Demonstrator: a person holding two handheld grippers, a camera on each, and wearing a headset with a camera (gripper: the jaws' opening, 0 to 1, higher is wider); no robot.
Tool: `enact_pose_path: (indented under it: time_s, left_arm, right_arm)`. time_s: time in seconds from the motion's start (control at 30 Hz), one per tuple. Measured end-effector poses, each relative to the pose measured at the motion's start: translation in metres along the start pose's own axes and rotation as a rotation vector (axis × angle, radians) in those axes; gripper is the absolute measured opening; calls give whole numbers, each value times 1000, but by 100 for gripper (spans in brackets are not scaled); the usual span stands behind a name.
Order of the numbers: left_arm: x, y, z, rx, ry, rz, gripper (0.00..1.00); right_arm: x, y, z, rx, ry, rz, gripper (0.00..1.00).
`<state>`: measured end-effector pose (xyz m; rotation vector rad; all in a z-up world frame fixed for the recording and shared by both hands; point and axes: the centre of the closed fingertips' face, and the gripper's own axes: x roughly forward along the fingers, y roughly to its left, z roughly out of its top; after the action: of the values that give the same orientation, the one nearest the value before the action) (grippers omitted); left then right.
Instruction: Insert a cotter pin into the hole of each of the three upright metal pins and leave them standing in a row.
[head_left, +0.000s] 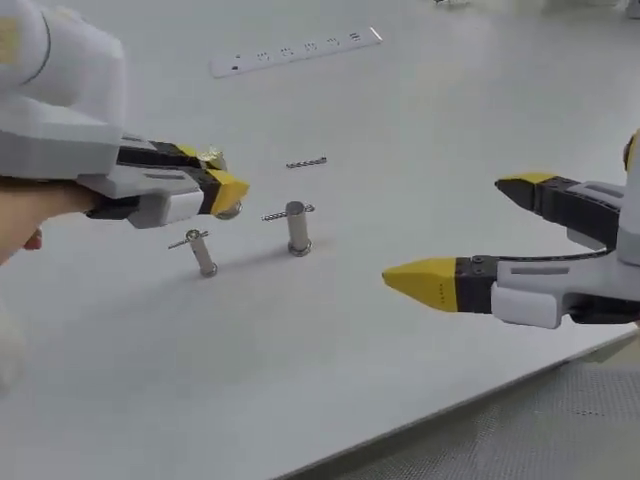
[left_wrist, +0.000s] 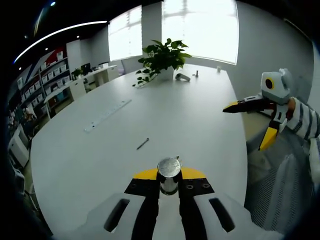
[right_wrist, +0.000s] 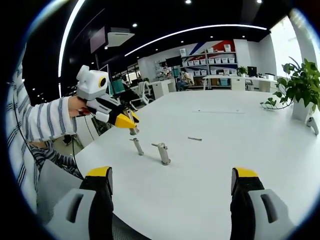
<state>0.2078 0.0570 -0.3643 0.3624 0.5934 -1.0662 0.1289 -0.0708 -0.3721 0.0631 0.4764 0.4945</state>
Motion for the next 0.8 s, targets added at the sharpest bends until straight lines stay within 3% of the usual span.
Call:
enact_pose_path:
  time_s: [0.2, 0.3, 0.53, 0.8]
  left_arm:
    - [9, -18, -15, -20, -4, -26, 10]
    - [16, -26, -25, -20, 16, -27, 10]
    - [33, -35, -43, -21, 34, -24, 10]
    - [48, -48, -54, -11, 44, -31, 10]
  right_arm:
    - [4, 6, -3, -11, 18, 22, 97]
    - [5, 9, -5, -19, 33, 34, 97]
    - [6, 10, -7, -28, 43, 44, 97]
    - [6, 12, -11, -26, 52, 48, 97]
